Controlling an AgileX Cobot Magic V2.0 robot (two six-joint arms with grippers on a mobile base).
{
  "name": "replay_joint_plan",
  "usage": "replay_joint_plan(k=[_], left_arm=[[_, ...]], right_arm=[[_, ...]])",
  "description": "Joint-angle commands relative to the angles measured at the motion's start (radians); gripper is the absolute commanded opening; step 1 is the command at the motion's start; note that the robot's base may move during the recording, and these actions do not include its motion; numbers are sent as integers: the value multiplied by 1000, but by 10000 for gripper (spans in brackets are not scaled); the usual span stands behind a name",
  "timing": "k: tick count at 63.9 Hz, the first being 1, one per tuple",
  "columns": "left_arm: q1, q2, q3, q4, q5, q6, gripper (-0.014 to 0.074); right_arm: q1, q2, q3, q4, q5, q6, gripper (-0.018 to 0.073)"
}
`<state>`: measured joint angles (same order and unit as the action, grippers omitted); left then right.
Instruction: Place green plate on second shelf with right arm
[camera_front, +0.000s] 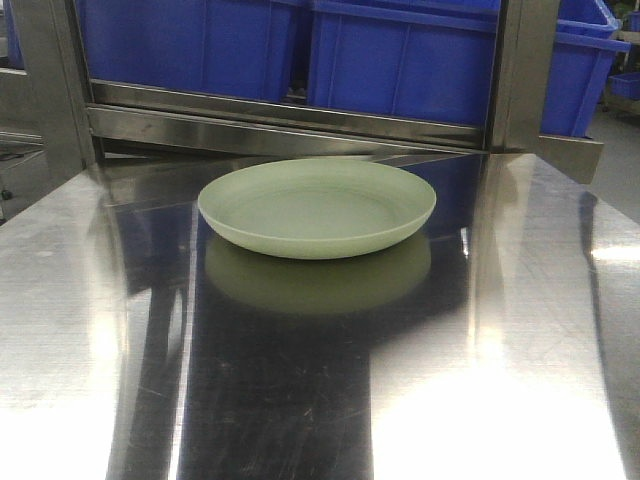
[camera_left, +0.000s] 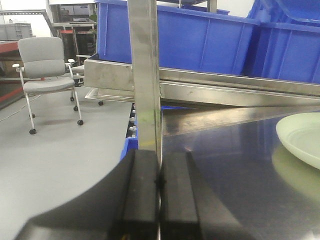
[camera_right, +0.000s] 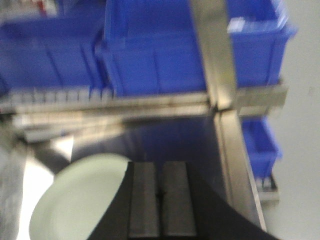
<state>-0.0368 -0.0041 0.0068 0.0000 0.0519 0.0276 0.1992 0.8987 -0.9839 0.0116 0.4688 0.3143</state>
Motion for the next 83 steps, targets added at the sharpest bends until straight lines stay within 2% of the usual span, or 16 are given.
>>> replay_joint_plan(k=[1, 5, 13, 17, 26, 31, 40, 63, 83], left_arm=[[-3, -16, 40, 0, -80, -2, 130], [-3, -16, 40, 0, -80, -2, 130], [-3, -16, 40, 0, -80, -2, 130], [-3, -16, 40, 0, -80, -2, 130], [-3, -16, 40, 0, -80, -2, 130], [-3, -16, 40, 0, -80, -2, 130], [-3, -16, 40, 0, -80, -2, 130], [-3, -16, 40, 0, -80, -2, 130], [-3, -16, 40, 0, -80, -2, 130]], right_arm=[[62, 163, -137, -12, 45, -29, 50], [84, 257, -199, -12, 81, -28, 50], [87, 466, -294, 48, 115, -27, 76], [87, 545, -331, 96, 120, -27, 155], [87, 724, -413, 215, 168, -27, 483], [87, 805, -447, 248, 198, -27, 566], [88, 894, -476, 292, 213, -27, 562], [94, 941, -476, 351, 167, -27, 562], [101, 975, -476, 355, 157, -27, 561]])
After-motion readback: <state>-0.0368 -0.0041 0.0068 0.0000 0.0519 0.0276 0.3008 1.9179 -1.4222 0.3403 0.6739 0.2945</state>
